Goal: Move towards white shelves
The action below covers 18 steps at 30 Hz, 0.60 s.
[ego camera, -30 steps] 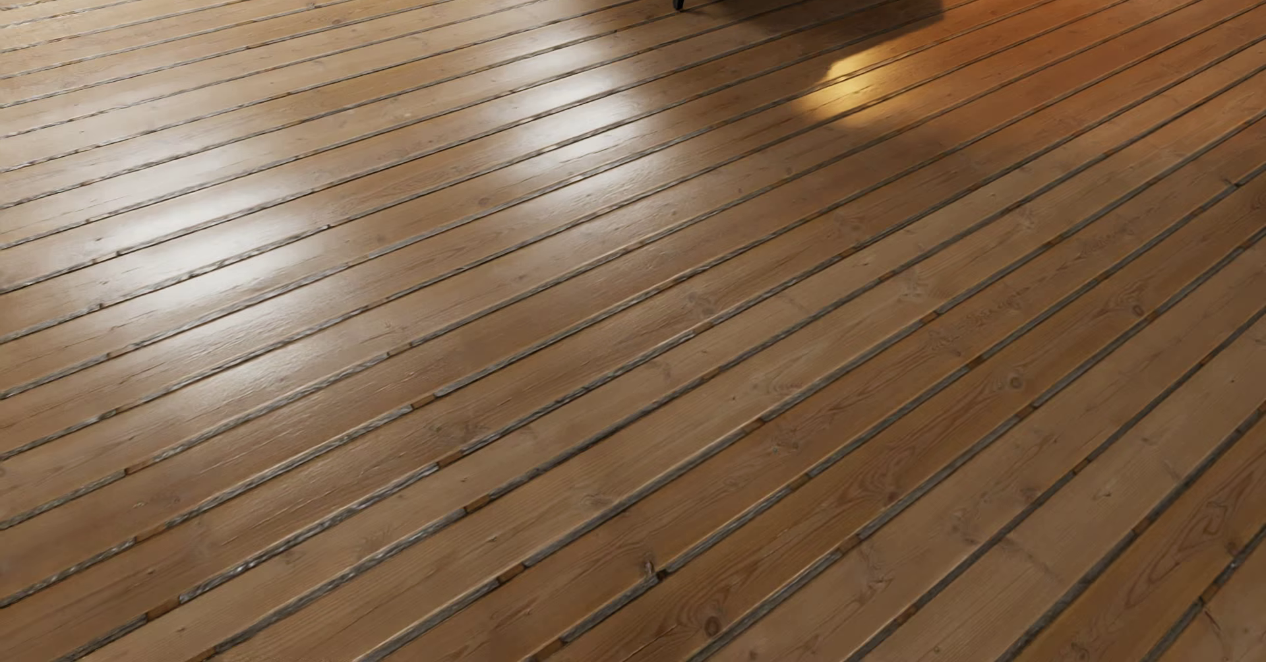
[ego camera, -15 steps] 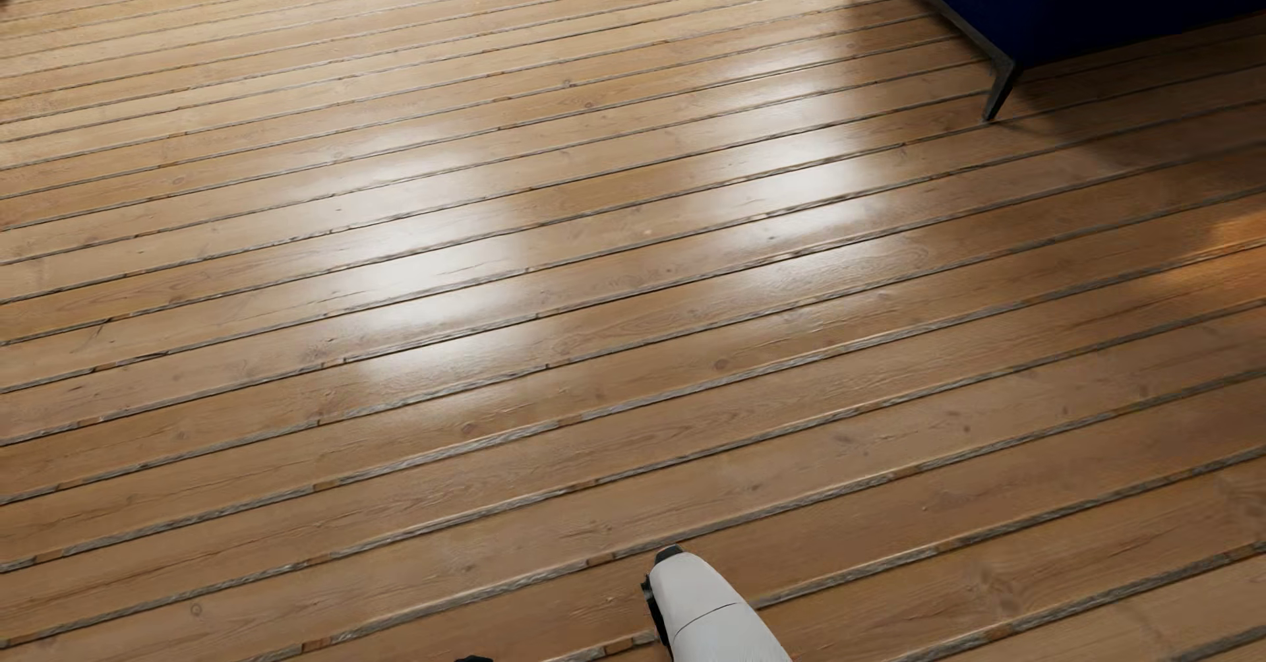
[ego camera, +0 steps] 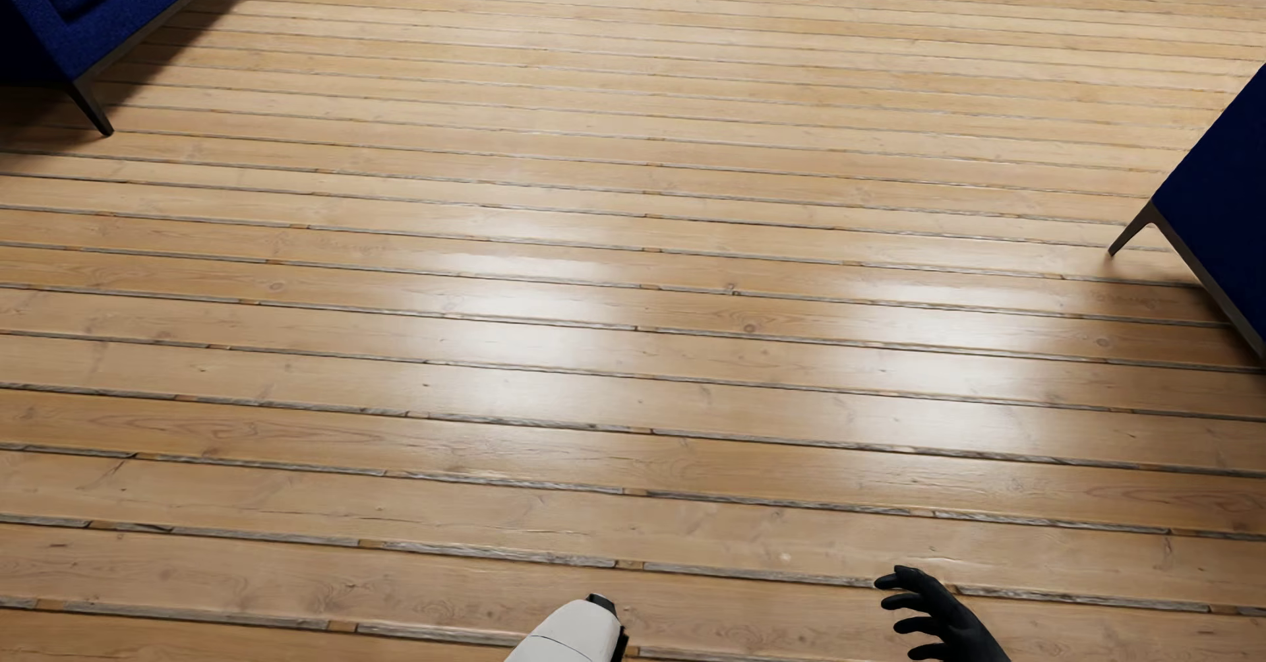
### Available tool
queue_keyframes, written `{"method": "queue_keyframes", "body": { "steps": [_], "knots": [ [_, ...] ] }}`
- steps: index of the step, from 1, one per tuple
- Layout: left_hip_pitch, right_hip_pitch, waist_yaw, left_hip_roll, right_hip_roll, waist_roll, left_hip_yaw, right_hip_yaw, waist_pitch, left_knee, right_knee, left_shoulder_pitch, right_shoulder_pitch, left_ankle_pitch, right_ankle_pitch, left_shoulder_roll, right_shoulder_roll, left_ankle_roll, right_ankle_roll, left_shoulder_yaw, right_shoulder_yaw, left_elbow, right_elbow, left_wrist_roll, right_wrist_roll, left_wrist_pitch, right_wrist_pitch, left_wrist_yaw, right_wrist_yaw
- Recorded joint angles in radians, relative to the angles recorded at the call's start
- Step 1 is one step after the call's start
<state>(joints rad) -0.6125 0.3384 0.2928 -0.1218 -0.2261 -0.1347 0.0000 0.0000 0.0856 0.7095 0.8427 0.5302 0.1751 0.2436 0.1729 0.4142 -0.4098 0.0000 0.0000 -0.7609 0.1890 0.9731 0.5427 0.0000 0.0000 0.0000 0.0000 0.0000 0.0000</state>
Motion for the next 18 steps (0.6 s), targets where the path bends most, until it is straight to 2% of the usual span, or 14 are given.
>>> {"method": "queue_keyframes", "body": {
  "steps": [1,2,4,6,8,10,11,12,13,14,15,16,17,18],
  "knots": [
    [0.060,-0.087,-0.063,-0.042,0.003,-0.008,0.000,0.000,0.007,0.040,0.186,-0.030,0.027,-0.025,0.047,-0.005,0.019,0.000,0.000,-0.005,0.031,0.002,0.064,0.000,0.000,0.000,0.000,0.000,0.000],
    [0.159,-0.195,-0.128,-0.078,0.012,-0.009,0.000,0.000,0.016,0.019,0.363,-0.066,0.054,-0.078,-0.044,-0.010,0.035,0.000,0.000,0.017,0.081,-0.021,0.127,0.000,0.000,0.000,0.000,0.000,0.000],
    [0.408,-0.396,-0.272,-0.111,0.066,0.023,0.000,0.000,0.030,-0.094,0.519,-0.152,0.128,-0.200,-0.308,-0.013,0.052,0.000,0.000,0.094,0.198,-0.104,0.262,0.000,0.000,0.000,0.000,0.000,0.000],
    [0.646,-0.585,-0.399,-0.090,0.103,0.059,0.000,0.000,0.031,-0.217,0.389,-0.237,0.222,-0.362,-0.391,-0.006,0.053,0.000,0.000,0.208,0.274,-0.234,0.376,0.000,0.000,0.000,0.000,0.000,0.000],
    [0.818,-0.709,-0.521,-0.035,0.099,0.088,0.000,0.000,0.019,-0.289,0.062,-0.326,0.313,-0.510,-0.362,0.002,0.044,0.000,0.000,0.336,0.291,-0.363,0.440,0.000,0.000,0.000,0.000,0.000,0.000],
    [0.912,-0.775,-0.613,0.005,0.082,0.101,0.000,0.000,-0.017,-0.301,-0.302,-0.400,0.386,-0.599,-0.339,0.040,0.034,0.000,0.000,0.422,0.254,-0.508,0.469,0.000,0.000,0.000,0.000,0.000,0.000],
    [0.946,-0.809,-0.651,0.027,0.072,0.103,0.000,0.000,-0.035,-0.293,-0.503,-0.422,0.414,-0.603,-0.269,0.057,0.028,0.000,0.000,0.460,0.228,-0.559,0.481,0.000,0.000,0.000,0.000,0.000,0.000],
    [0.984,-0.840,-0.686,0.061,0.067,0.105,0.000,0.000,-0.042,-0.267,-0.473,-0.431,0.432,-0.576,-0.297,0.068,0.021,0.000,0.000,0.497,0.218,-0.589,0.498,0.000,0.000,0.000,0.000,0.000,0.000],
    [1.016,-0.858,-0.716,0.095,0.075,0.112,0.000,0.000,-0.043,-0.207,-0.257,-0.424,0.441,-0.508,-0.356,0.067,0.015,0.000,0.000,0.520,0.210,-0.592,0.519,0.000,0.000,0.000,0.000,0.000,0.000],
    [1.005,-0.886,-0.720,0.128,0.102,0.136,0.000,0.000,-0.053,-0.093,-0.138,-0.407,0.442,-0.384,-0.307,0.054,0.010,0.000,0.000,0.525,0.208,-0.576,0.542,0.000,0.000,0.000,0.000,0.000,0.000],
    [0.965,-0.887,-0.702,0.163,0.150,0.166,0.000,0.000,-0.051,0.069,-0.023,-0.383,0.425,-0.217,-0.308,0.033,0.008,0.000,0.000,0.510,0.215,-0.534,0.572,0.000,0.000,0.000,0.000,0.000,0.000],
    [0.904,-0.826,-0.671,0.173,0.192,0.172,0.000,0.000,-0.033,0.271,0.037,-0.357,0.394,-0.084,-0.364,0.017,0.011,0.000,0.000,0.462,0.231,-0.478,0.584,0.000,0.000,0.000,0.000,0.000,0.000],
    [0.812,-0.742,-0.641,0.172,0.229,0.173,0.000,0.000,-0.016,0.514,0.046,-0.350,0.369,-0.050,-0.421,0.005,0.019,0.000,0.000,0.386,0.231,-0.411,0.554,0.000,0.000,0.000,0.000,0.000,0.000],
    [0.705,-0.643,-0.569,0.143,0.242,0.150,0.000,0.000,-0.007,0.606,-0.010,-0.345,0.335,-0.105,-0.422,-0.012,0.032,0.000,0.000,0.297,0.229,-0.305,0.485,0.000,0.000,0.000,0.000,0.000,0.000]
  ]
}}
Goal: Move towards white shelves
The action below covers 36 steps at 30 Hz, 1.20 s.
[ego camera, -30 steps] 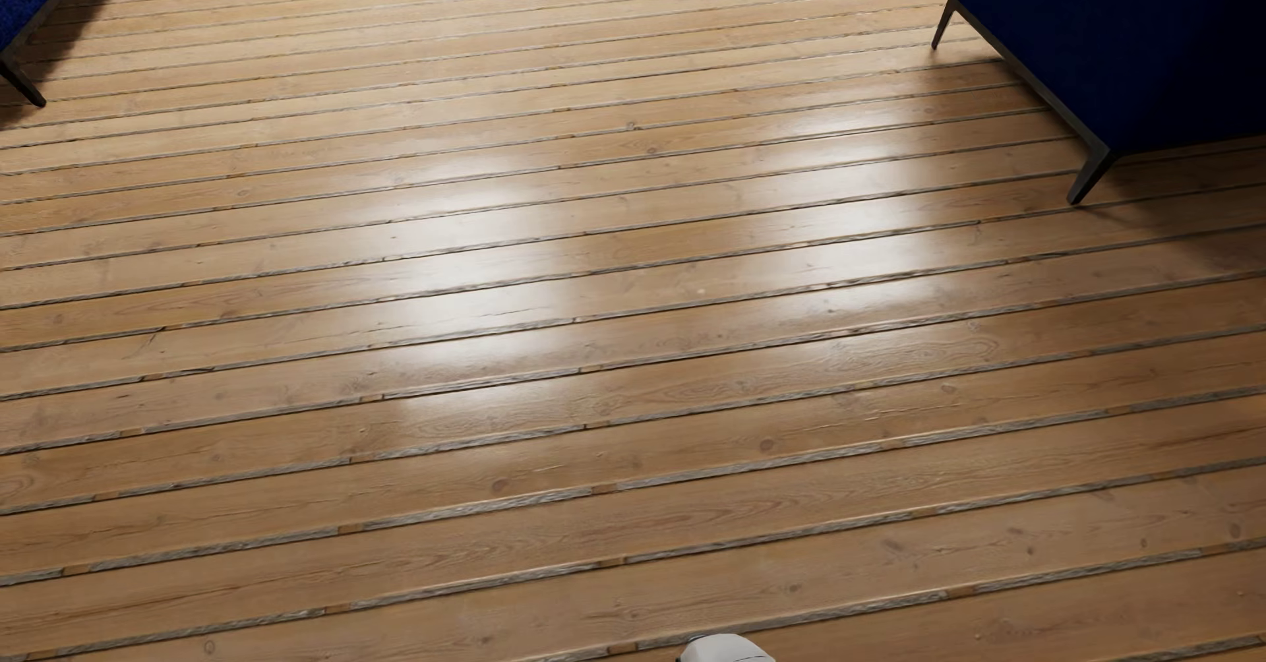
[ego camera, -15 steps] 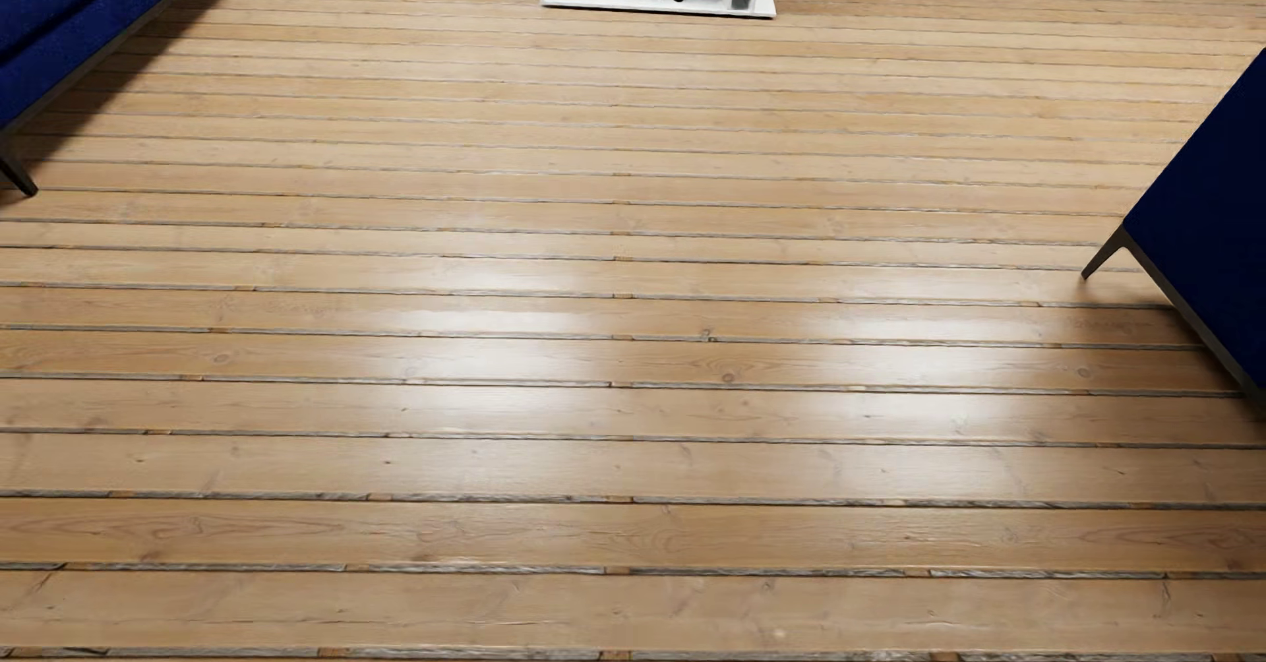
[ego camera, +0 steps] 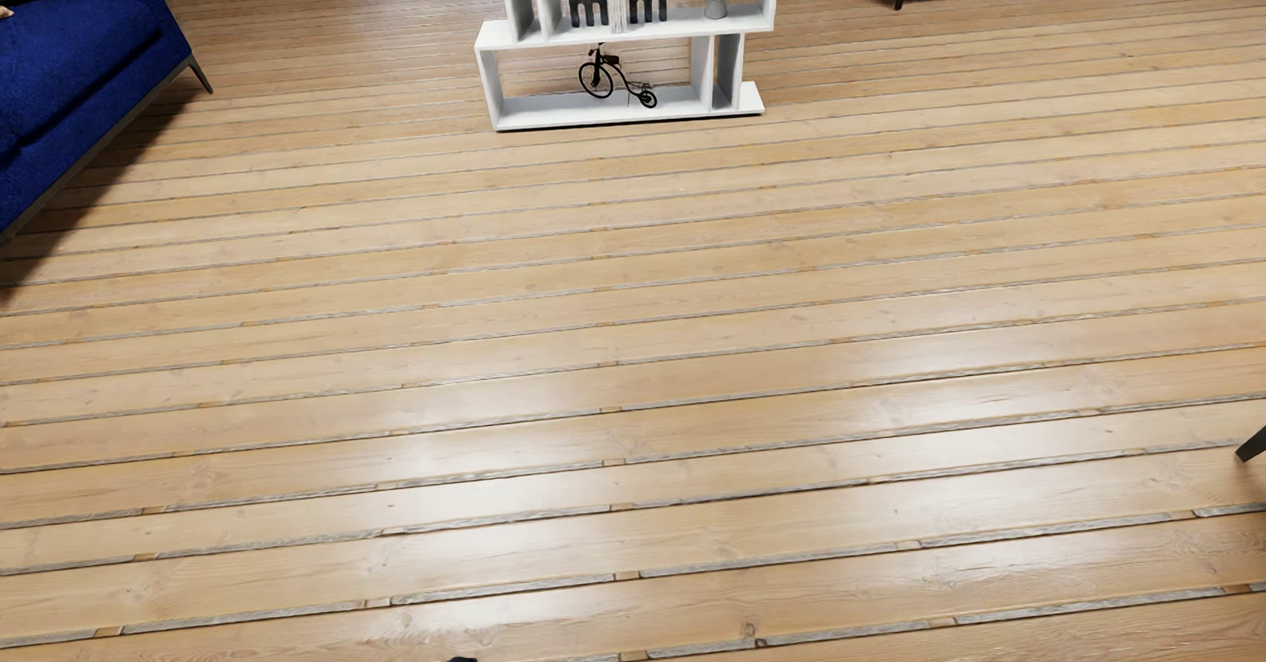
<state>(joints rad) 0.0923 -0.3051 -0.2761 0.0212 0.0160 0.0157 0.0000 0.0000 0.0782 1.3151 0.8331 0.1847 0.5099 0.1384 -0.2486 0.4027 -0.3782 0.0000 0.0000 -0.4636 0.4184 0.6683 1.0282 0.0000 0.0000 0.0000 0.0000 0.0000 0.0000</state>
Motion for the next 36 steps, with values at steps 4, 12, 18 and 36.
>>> {"method": "queue_keyframes", "body": {
  "steps": [4,12,18,36],
  "knots": [
    [-0.336,0.378,0.265,-0.101,-0.015,-0.092,0.000,0.000,0.019,-0.346,-0.228,0.157,-0.146,0.125,0.026,-0.028,0.028,0.000,0.000,-0.212,-0.083,0.251,-0.375,0.000,0.000,0.000,0.000,0.000,0.000],
    [-0.565,0.663,0.524,-0.135,-0.170,-0.136,0.000,0.000,-0.032,-0.730,-0.047,0.382,-0.259,-0.003,0.272,-0.004,0.003,0.000,0.000,-0.306,-0.271,0.354,-0.624,0.000,0.000,0.000,0.000,0.000,0.000],
    [-0.104,0.162,0.239,-0.235,-0.144,-0.113,0.000,0.000,0.021,-0.778,0.479,0.134,-0.174,-0.193,0.005,-0.009,0.038,0.000,0.000,-0.194,0.019,0.197,-0.141,0.000,0.000,0.000,0.000,0.000,0.000],
    [-0.282,0.423,0.205,-0.028,-0.021,-0.064,0.000,0.000,-0.011,-0.379,-0.280,0.147,-0.167,0.121,0.171,-0.068,0.055,0.000,0.000,-0.111,-0.157,0.404,-0.417,0.000,0.000,0.000,0.000,0.000,0.000]
  ]
}}
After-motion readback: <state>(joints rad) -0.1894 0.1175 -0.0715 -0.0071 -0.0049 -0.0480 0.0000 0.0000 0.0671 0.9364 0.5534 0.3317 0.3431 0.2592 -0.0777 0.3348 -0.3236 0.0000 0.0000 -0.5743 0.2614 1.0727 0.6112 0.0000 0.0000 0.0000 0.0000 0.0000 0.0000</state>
